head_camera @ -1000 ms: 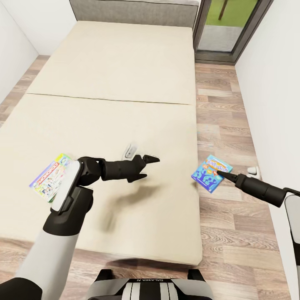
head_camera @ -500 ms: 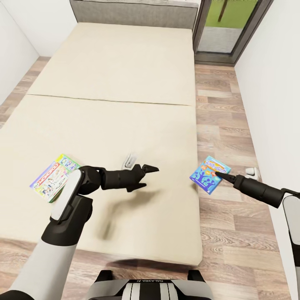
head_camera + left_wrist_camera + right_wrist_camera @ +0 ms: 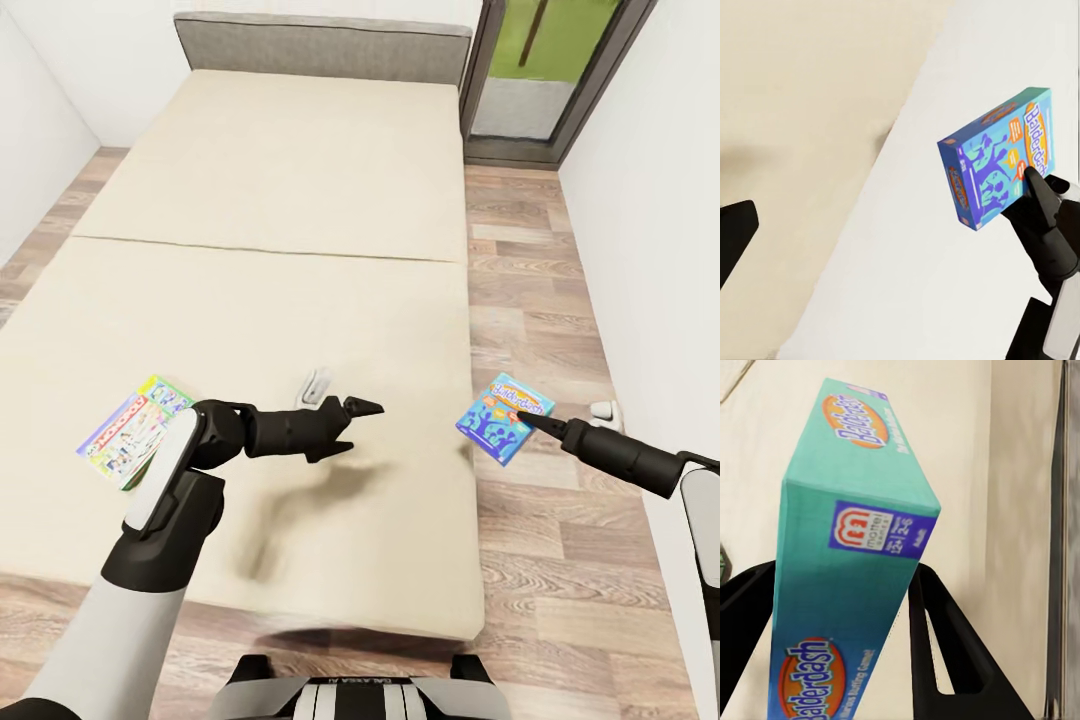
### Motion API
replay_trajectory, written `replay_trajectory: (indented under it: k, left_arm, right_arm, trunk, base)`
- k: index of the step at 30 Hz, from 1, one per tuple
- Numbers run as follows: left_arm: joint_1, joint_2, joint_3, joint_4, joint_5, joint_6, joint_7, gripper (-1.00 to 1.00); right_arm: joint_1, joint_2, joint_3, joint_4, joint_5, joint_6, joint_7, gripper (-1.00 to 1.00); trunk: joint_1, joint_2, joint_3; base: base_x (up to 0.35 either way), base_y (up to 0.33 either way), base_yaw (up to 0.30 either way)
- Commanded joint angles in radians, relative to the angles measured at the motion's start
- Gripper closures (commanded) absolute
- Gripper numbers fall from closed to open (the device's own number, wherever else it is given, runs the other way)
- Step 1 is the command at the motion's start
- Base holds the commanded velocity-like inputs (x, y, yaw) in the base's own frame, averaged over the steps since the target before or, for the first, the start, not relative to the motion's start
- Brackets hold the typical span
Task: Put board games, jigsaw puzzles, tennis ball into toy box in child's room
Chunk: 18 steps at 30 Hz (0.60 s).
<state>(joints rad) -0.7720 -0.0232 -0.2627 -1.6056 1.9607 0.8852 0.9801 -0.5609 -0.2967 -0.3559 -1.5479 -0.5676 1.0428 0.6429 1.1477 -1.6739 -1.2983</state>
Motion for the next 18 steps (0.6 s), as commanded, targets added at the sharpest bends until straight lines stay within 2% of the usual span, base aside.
replay_trajectory:
  k: [1,10,18]
  left_arm:
    - [-0.001,-0.003,0.0,-0.001,0.007,0.002,0.011,-1.0]
    - [-0.003,-0.018,-0.002,-0.001,0.002,0.003,0.011,-1.0]
    - [-0.003,-0.021,-0.001,0.0,0.0,0.002,0.011,-1.0]
  right_arm:
    - [-0.001,0.0,-0.001,-0.001,0.008,0.004,0.008,1.0]
    - [0.001,0.0,-0.001,-0.004,0.008,0.004,0.008,1.0]
    - [0.001,0.0,-0.001,-0.005,0.008,0.004,0.008,1.0]
  trunk:
    - [-0.004,0.007,0.004]
    - [-0.038,0.07,0.047]
    - [-0.069,0.126,0.085]
  base:
    - [0.0,0.0,0.0]
    - [0.0,0.0,0.0]
    - [0.0,0.0,0.0]
